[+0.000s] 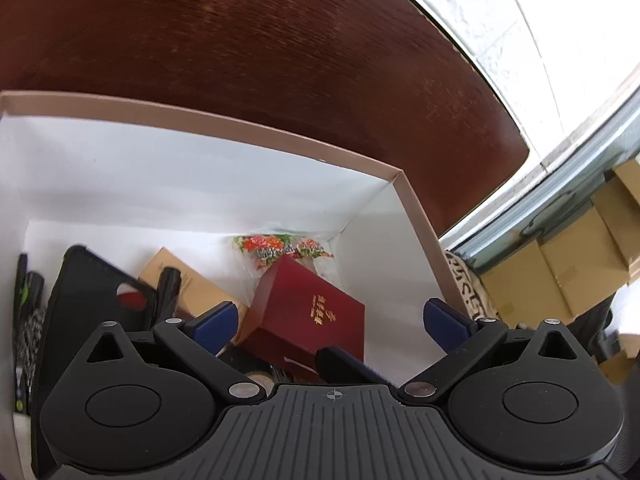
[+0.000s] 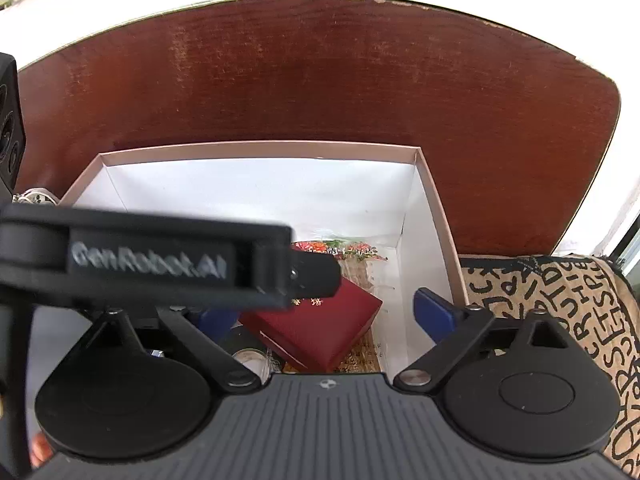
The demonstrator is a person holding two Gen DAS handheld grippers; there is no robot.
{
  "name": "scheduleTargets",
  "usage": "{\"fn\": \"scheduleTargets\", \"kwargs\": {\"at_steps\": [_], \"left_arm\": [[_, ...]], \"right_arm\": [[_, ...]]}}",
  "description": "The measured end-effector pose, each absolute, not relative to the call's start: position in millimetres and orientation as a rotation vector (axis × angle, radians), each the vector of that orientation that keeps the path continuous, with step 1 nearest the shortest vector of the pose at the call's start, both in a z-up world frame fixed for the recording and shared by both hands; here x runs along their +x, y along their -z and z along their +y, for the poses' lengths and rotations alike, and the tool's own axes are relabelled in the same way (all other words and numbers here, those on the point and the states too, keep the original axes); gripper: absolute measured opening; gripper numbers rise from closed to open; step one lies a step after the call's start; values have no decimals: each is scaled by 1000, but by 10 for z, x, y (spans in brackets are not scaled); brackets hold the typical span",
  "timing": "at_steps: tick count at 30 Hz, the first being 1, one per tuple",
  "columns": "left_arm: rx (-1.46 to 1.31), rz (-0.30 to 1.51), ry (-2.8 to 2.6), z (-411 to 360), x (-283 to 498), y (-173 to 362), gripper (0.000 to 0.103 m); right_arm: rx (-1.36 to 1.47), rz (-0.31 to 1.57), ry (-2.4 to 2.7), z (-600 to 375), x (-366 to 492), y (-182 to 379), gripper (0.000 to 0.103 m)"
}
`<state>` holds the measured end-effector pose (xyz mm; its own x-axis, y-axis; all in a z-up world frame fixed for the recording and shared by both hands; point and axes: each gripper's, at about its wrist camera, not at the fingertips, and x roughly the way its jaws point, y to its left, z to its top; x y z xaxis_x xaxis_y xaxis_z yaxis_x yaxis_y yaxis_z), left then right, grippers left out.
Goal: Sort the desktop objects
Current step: 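Lower the red gift box into the tan box and open the left gripper, then withdraw the left gripper from the tan box back to the clutter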
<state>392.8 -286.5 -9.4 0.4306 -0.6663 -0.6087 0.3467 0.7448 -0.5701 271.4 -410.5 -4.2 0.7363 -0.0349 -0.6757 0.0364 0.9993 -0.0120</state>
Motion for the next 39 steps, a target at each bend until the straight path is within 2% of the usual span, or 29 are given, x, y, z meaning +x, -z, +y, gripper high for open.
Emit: {"fn": "scheduleTargets", "kwargs": {"at_steps": [5, 19, 39], "left_arm": [[-375, 931, 637, -2819, 3838, 39, 103], [-305, 872, 689, -2732, 3302, -218, 103], [-219, 793, 697, -2272, 2156, -418, 103]], "right_arm": [[43, 757, 25, -4181, 2729, 30, 102], [125, 736, 5, -4051, 2378, -111, 103], [106, 612, 3, -3578, 1356, -326, 103]]}}
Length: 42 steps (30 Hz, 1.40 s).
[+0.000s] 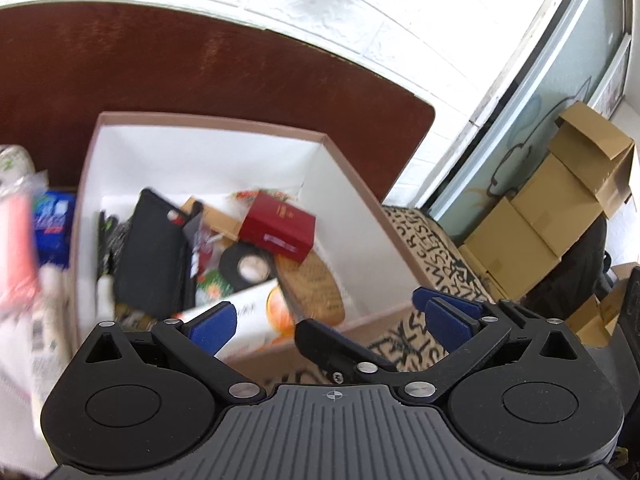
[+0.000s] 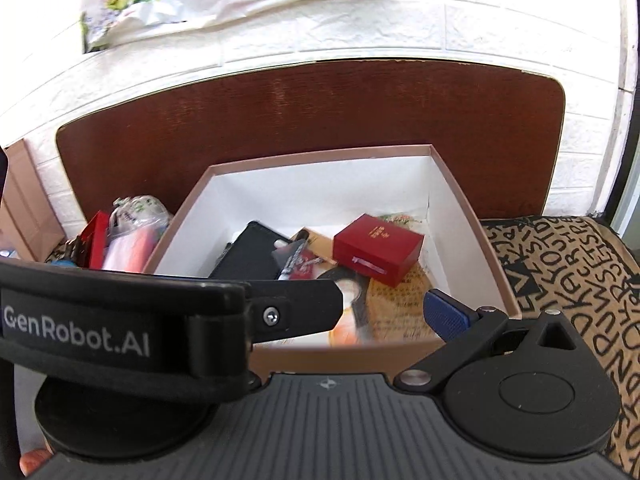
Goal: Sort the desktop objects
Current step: 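Withdraw the left gripper from the tan box back to the clutter, then grasp a clear hook packet with the left gripper while the right gripper reaches another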
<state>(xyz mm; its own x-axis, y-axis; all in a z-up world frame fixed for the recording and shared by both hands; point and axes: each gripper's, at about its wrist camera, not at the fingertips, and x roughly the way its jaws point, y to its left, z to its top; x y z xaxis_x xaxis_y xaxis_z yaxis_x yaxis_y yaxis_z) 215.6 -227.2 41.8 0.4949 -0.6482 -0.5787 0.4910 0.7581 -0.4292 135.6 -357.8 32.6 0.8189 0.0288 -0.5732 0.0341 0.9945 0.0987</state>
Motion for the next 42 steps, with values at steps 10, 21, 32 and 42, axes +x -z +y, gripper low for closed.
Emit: {"fn": "scheduleTargets", "kwargs": {"at_steps": [10, 21, 32, 42], "left_arm": [[-202, 770, 644, -1821, 1484, -281, 103], [-265, 763, 628, -1242, 766, 31, 103], [-322, 860, 542, -624, 421, 571, 103], [-427, 860, 432, -107, 615, 694, 103]], "right_arm": [[78, 564, -8, -3151, 746, -219, 103], [40, 514, -39, -2637, 110, 88, 103], [-3, 579, -174, -2097, -182, 586, 103], [34, 645, -228, -1958, -74, 807, 103]]}}
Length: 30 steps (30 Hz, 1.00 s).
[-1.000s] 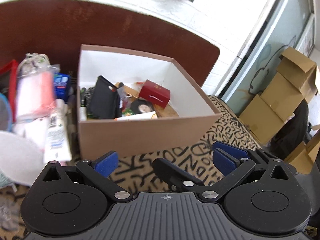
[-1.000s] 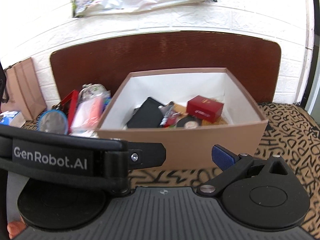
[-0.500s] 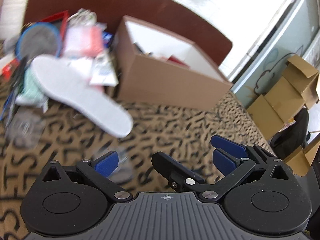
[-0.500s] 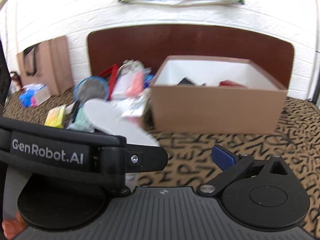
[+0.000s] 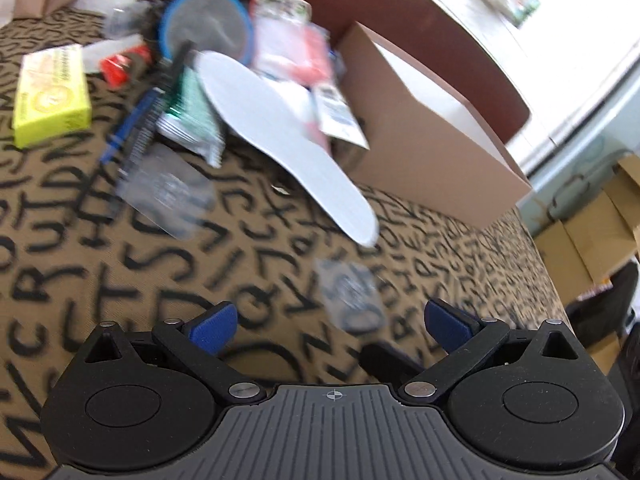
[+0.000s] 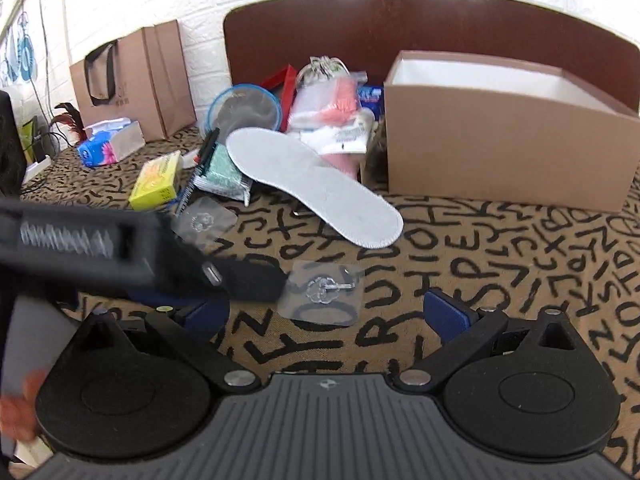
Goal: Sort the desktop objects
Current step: 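Grasp a clear hook packet with the left gripper while the right gripper reaches another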
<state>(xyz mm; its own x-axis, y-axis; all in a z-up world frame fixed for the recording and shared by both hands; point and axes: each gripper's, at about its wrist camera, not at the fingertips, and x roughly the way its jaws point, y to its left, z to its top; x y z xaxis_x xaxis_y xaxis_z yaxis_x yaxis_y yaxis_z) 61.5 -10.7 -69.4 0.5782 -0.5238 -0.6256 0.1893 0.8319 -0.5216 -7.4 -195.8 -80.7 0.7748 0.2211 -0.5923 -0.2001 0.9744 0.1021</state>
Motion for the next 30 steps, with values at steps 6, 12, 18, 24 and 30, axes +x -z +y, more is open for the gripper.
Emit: {"fn": "scheduleTargets", "kwargs": {"at_steps": [6, 12, 18, 24, 30], "left_arm": [[-465, 862, 360, 186, 826, 758, 100], [-466, 843, 338, 211, 965, 767, 95], [-504, 815, 251, 338, 978, 770, 92], [-483, 807, 222, 309, 1144, 770, 90], [-447, 806, 159, 260, 1274, 780, 56]], "right_arm": [[41, 677, -240, -1928, -3, 921, 102], [-29, 675, -245, -1788, 83, 987, 94], [-38, 682, -261, -1777, 119, 1010, 86], [-25, 686, -263, -1761, 175, 1026, 84], [-17, 679, -253, -1769, 212, 1041, 73]]}}
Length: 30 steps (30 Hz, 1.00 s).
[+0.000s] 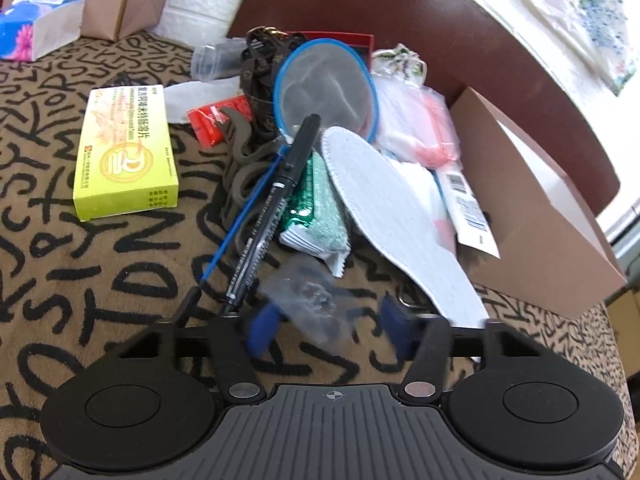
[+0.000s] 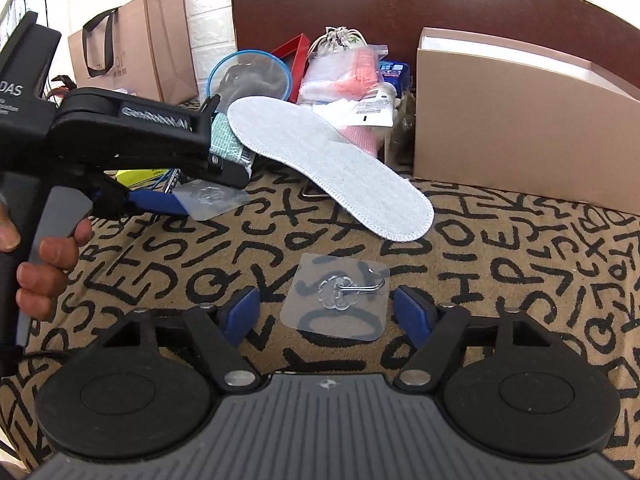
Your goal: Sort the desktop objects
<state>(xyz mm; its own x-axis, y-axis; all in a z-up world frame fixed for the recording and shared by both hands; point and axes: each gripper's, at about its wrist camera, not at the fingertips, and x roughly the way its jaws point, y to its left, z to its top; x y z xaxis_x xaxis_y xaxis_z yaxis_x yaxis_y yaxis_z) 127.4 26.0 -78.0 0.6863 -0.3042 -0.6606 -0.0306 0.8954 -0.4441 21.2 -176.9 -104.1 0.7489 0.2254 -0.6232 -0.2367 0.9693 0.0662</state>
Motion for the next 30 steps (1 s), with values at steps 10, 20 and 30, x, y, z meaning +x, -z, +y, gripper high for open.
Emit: {"fn": "scheduleTargets", "kwargs": {"at_steps": [10, 20, 30], "left_arm": [[-482, 818, 95, 283, 1315, 803, 8], [-510, 824, 111, 270, 1360, 814, 4], [-521, 817, 138, 316, 1071, 704, 2]], "right_arm": [[-29, 675, -246, -1767, 231, 1034, 62], [-20, 655, -236, -1747, 176, 998, 55], [-4, 636, -243, -1768, 81, 930, 53]]}}
